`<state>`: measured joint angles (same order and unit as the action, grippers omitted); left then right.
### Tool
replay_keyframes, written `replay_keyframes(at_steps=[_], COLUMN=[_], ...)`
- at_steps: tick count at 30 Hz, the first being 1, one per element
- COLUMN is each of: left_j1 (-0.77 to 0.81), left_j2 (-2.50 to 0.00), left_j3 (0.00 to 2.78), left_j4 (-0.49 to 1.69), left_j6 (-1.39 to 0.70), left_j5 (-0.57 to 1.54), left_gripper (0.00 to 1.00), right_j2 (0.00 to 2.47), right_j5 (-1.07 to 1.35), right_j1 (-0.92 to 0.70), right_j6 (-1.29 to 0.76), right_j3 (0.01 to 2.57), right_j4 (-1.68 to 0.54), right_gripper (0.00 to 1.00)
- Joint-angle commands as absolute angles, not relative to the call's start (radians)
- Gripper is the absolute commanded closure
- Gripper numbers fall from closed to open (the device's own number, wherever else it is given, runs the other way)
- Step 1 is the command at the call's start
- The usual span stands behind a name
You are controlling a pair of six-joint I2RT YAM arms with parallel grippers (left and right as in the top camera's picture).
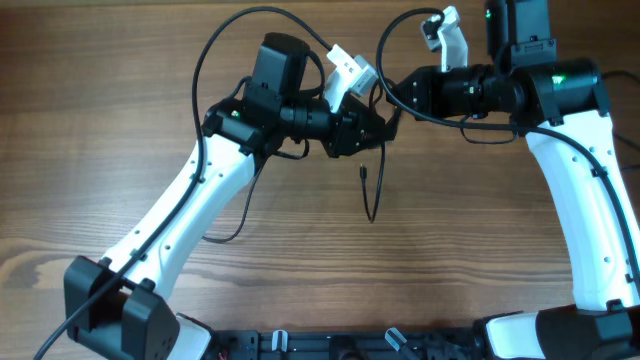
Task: Untangle cables
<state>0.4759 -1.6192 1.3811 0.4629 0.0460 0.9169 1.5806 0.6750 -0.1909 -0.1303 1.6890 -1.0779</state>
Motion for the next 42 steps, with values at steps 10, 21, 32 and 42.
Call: replay_keyframes(at_steps=[10, 21, 32, 42], left_j1=[0.476, 0.476, 0.406, 0.285], left_j2=[-1.633, -1.633, -1.503, -1.165], left_j3=[1.388, 1.388, 1.388, 1.388], left_j4=[0.450, 0.432, 0.439, 0.479], left_j6=[0.044, 0.044, 0.010, -0.129], left_j5=[0.896, 0.896, 0.741, 0.531], left_gripper=[0.74, 0.96, 0.96, 0.96], right_j2=[1.578, 1.578, 1.605, 1.778], right_j5=[0.675, 0.681, 0.196, 0.273], right_j1=[-0.191, -0.191, -0.173, -0.157], right_j6=[-0.138, -0.138, -0.366, -0.340], right_j3=[1.690, 1.690, 1.690, 1.689], right_j4=[-1.079, -1.078, -1.090, -1.098], right_gripper=[0.96, 0.96, 0.96, 0.96])
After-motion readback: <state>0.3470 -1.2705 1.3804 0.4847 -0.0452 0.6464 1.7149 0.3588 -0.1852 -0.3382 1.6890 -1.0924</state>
